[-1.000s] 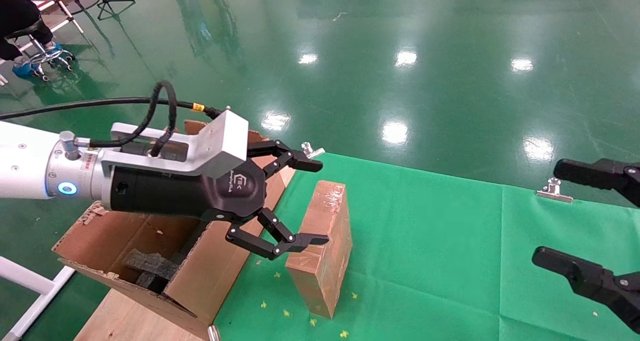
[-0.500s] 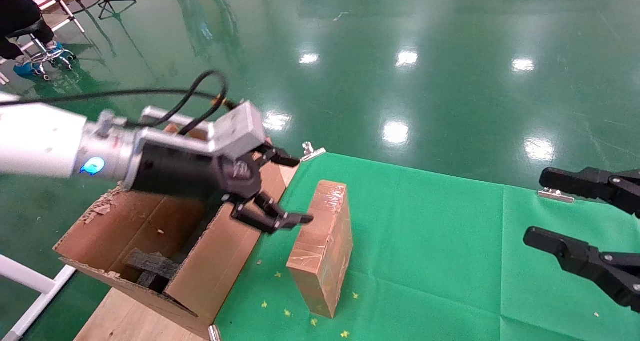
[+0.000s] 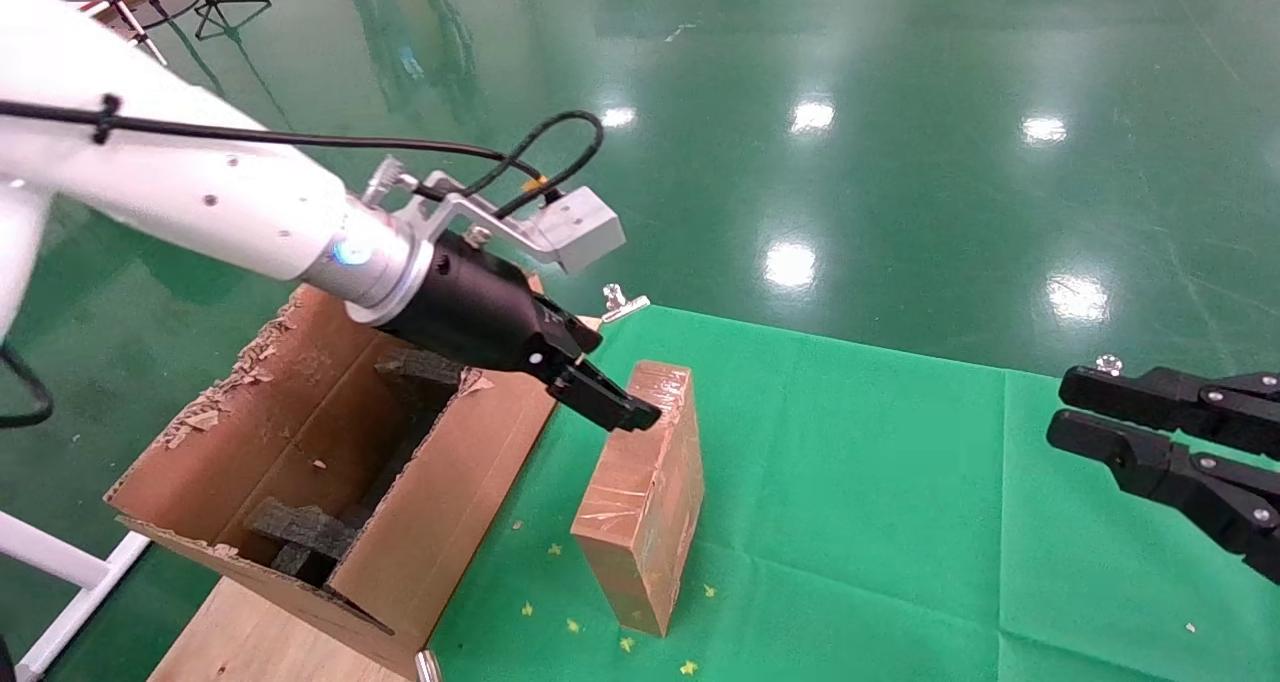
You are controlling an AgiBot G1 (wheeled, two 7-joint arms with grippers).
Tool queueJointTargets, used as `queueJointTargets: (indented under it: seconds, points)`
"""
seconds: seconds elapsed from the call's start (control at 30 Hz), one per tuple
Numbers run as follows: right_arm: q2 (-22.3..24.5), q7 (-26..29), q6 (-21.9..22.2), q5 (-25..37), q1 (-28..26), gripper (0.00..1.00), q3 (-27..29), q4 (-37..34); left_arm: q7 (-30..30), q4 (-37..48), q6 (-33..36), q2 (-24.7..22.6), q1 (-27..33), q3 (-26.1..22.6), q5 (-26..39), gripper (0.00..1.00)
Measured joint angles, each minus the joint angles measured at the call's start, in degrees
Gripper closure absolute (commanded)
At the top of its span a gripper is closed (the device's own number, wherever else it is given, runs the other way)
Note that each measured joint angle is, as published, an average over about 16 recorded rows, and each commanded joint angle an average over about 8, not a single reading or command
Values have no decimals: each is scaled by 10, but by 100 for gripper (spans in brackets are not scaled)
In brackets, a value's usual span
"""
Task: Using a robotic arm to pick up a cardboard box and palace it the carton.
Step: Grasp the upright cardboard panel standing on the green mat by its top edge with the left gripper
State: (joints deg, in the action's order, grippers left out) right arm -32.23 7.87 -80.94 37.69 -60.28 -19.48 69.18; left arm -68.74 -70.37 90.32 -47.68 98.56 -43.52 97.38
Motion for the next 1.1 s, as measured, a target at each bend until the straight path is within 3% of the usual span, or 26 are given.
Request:
queueJointTargets:
  seconds: [0.37, 0.77, 0.8, 1.0, 1.07, 1.1]
  points:
    - [0, 0, 0, 0, 0, 100, 0, 0, -102, 64, 2, -47, 40, -94, -12, 0]
    - [0, 0, 0, 0, 0, 99, 0, 0, -120, 112, -6, -96, 64, -158, -5, 0]
    - [0, 0, 0, 0, 0, 93, 0, 0, -119, 115, -6, -99, 66, -162, -4, 0]
    - [0, 0, 0, 0, 0, 18, 0, 0, -115, 126, -7, -112, 74, -177, 4, 0]
    - [0, 0, 0, 0, 0, 0, 0, 0, -114, 127, -7, -113, 76, -180, 6, 17]
    - [0, 0, 0, 0, 0, 0, 0, 0, -114, 127, -7, -114, 76, -181, 7, 29]
